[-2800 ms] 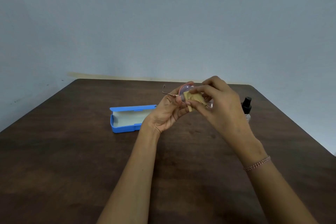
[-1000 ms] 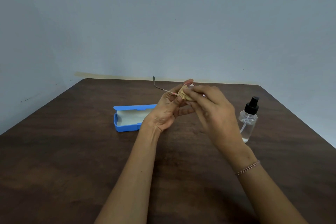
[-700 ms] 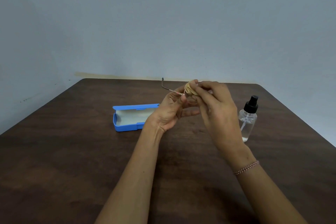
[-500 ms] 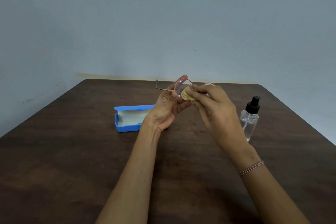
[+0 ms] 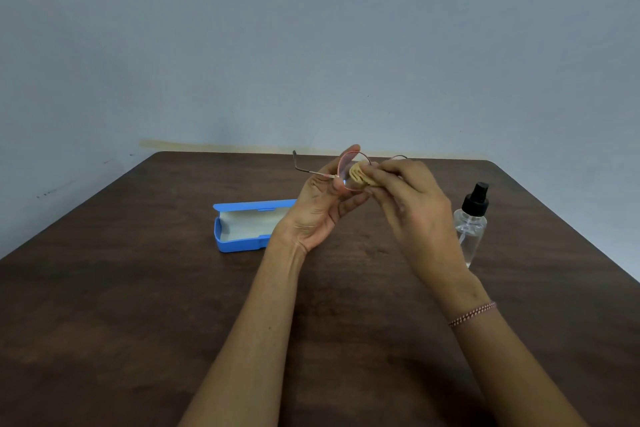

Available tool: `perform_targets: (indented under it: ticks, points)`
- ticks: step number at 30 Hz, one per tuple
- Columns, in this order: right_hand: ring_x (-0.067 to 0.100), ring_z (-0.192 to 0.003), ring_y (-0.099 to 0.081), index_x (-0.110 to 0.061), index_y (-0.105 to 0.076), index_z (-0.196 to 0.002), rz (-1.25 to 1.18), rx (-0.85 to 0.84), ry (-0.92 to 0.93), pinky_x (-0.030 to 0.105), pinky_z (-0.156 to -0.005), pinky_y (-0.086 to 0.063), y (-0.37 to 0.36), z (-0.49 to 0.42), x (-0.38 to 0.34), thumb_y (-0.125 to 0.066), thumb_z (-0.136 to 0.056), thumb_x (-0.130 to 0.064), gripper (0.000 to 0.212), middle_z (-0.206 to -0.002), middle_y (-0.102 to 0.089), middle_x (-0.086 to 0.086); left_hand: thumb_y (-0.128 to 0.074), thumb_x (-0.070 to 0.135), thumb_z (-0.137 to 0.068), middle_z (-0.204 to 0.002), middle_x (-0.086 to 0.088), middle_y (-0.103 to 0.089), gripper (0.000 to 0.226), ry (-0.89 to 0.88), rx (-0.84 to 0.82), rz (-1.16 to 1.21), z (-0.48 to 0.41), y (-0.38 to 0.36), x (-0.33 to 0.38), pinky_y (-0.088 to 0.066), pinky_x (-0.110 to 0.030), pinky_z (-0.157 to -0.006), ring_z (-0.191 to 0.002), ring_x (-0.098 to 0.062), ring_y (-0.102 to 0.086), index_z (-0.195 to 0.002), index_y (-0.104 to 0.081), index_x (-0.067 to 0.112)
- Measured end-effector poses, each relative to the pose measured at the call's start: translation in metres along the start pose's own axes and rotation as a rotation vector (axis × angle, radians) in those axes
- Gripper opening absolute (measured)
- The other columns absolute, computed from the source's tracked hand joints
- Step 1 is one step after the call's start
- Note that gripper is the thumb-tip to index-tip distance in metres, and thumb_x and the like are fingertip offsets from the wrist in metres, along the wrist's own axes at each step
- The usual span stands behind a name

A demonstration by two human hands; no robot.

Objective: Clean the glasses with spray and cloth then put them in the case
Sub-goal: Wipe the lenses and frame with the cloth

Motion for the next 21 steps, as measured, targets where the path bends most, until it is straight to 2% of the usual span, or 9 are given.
perform_targets:
  ticks: [4,7,10,13,15,18,21]
  points:
    - [0.016,-0.098,-0.05,-0.003,-0.061,-0.12,0.009,0.046,-0.054,0.016,-0.086,-0.041,-0.0019,0.0014,-0.0007,-0.057,-0.088,-0.005,0.032,-0.107,-0.057,0.007,-0.087,0.045,-0.049,-0.098,0.005,-0.072,0.062,0.055,-0.011,-0.037,-0.0017,-0.0017,-0.0062,-0.056,-0.02,-0.071,-0.086,-0.009,-0.069,-0.107,-0.071,0.03]
    - [0.016,-0.101,-0.051,-0.004,-0.063,-0.118,-0.064,-0.002,0.007,0.016,-0.09,-0.041,-0.0045,0.0017,-0.0065,-0.06,-0.086,-0.001,0.032,-0.11,-0.055,0.004,-0.086,0.043,-0.052,-0.095,0.005,-0.073,0.058,0.029,-0.007,-0.016,0.0001,-0.0003,-0.0041,-0.054,-0.019,-0.071,-0.086,-0.007,-0.068,-0.106,-0.071,0.03]
    - [0.013,-0.102,-0.05,-0.004,-0.065,-0.113,-0.1,-0.038,0.053,0.012,-0.092,-0.038,-0.0032,-0.0003,-0.006,-0.058,-0.087,-0.005,0.027,-0.11,-0.049,-0.005,-0.086,0.047,-0.049,-0.094,0.006,-0.073,0.056,0.0,0.014,0.008,0.0009,0.0025,-0.0004,-0.055,-0.018,-0.07,-0.085,-0.006,-0.068,-0.101,-0.072,0.033]
    - [0.016,-0.1,-0.049,-0.004,-0.065,-0.113,-0.024,-0.024,0.021,0.014,-0.087,-0.039,-0.0018,0.0,0.0001,-0.054,-0.088,-0.008,0.028,-0.107,-0.052,0.001,-0.086,0.047,-0.049,-0.097,0.007,-0.073,0.058,0.0,0.016,-0.002,-0.0006,0.0048,-0.0024,-0.055,-0.02,-0.073,-0.086,-0.008,-0.069,-0.103,-0.072,0.032]
    - [0.017,-0.098,-0.047,-0.003,-0.062,-0.117,0.03,-0.003,-0.017,0.015,-0.085,-0.038,-0.0022,0.0007,0.0013,-0.056,-0.087,-0.002,0.031,-0.106,-0.054,0.007,-0.086,0.045,-0.05,-0.096,0.005,-0.073,0.06,0.027,0.002,-0.019,-0.0015,0.005,-0.0057,-0.055,-0.022,-0.075,-0.087,-0.01,-0.069,-0.106,-0.071,0.029]
    - [0.017,-0.101,-0.046,-0.004,-0.061,-0.12,-0.003,-0.014,0.001,0.017,-0.089,-0.039,-0.0023,0.0005,-0.0027,-0.052,-0.087,0.0,0.034,-0.113,-0.046,0.001,-0.088,0.04,-0.049,-0.091,-0.002,-0.073,0.056,0.066,-0.009,-0.047,-0.0018,0.0064,-0.0095,-0.056,-0.023,-0.072,-0.084,-0.011,-0.07,-0.1,-0.073,0.021]
    - [0.017,-0.103,-0.044,-0.005,-0.063,-0.117,-0.003,-0.071,0.072,0.018,-0.089,-0.037,-0.0007,-0.0001,-0.0033,-0.046,-0.085,-0.001,0.037,-0.114,-0.049,0.003,-0.09,0.038,-0.047,-0.087,-0.004,-0.073,0.052,0.078,-0.012,-0.065,-0.0013,0.0076,-0.0098,-0.056,-0.023,-0.07,-0.081,-0.012,-0.07,-0.092,-0.075,0.015]
Point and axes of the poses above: each hand's wrist, its own z-axis away from the middle knuckle, its own y-axis out of the back of the hand, x = y × z, the point moved 1 cm from there along -z, towards the middle knuckle
